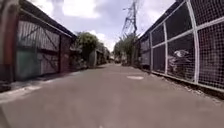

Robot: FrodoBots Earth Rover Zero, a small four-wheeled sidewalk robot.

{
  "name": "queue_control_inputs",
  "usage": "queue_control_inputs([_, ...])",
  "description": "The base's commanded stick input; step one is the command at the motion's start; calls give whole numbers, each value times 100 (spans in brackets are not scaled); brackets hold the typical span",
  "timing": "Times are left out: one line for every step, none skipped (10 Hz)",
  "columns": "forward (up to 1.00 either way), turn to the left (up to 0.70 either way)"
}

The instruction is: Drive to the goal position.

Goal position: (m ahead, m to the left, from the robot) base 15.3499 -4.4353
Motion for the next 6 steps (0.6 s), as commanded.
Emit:
queue_control_inputs([70, 0])
queue_control_inputs([70, 0])
queue_control_inputs([70, 0])
queue_control_inputs([70, 0])
queue_control_inputs([70, 0])
queue_control_inputs([70, 0])
